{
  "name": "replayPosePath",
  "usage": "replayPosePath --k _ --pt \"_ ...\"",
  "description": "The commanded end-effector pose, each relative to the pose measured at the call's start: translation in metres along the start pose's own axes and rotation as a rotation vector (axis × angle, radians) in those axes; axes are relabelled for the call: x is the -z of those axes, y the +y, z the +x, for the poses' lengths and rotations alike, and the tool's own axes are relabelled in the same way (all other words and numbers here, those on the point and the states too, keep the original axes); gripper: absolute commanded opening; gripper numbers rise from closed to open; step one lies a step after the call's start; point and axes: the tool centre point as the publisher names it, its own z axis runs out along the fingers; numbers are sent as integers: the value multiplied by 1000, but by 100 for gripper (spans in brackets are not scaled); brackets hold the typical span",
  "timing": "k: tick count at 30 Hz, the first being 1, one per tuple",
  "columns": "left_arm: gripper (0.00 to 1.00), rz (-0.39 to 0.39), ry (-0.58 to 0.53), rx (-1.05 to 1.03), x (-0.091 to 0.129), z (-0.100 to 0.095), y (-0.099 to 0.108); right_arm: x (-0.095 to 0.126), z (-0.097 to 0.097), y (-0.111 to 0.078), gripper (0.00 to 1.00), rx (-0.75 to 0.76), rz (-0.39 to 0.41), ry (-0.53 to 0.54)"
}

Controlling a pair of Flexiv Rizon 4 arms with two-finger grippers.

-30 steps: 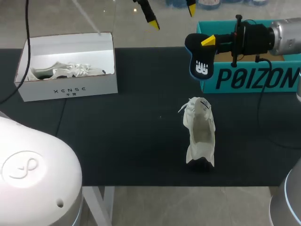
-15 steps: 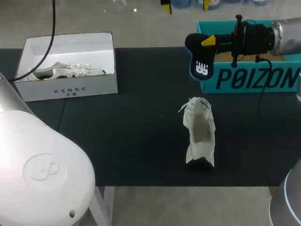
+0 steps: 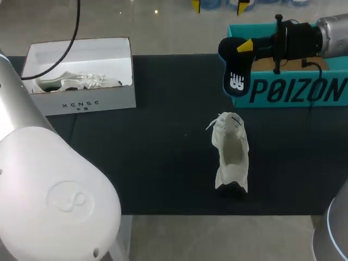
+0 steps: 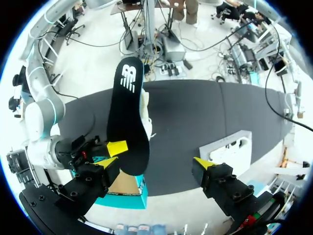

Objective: Take the shoe out of the shoebox, open the shoe tongue, remove and reinsert the insole, then place the shoe into the shoebox

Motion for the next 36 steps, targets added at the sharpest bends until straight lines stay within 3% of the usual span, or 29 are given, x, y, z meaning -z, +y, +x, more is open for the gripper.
replayPosePath --k 1,10,25,27,31,36 --pt "100 0 3 0 1 0 0 8 -1 -7 0 -2 -11 2" --pt "100 0 3 0 1 0 0 -19 -3 -8 0 6 40 7" --pt "100 0 3 0 1 0 0 -21 -4 -8 0 -2 47 1" --pt "100 -18 -133 71 10 3 0 -21 -4 -8 0 -2 47 1" --pt "100 -66 -592 236 20 28 -5 -21 -4 -8 0 -2 47 1" --pt "100 -96 -1153 467 -4 61 -28 -21 -4 -8 0 -2 47 1"
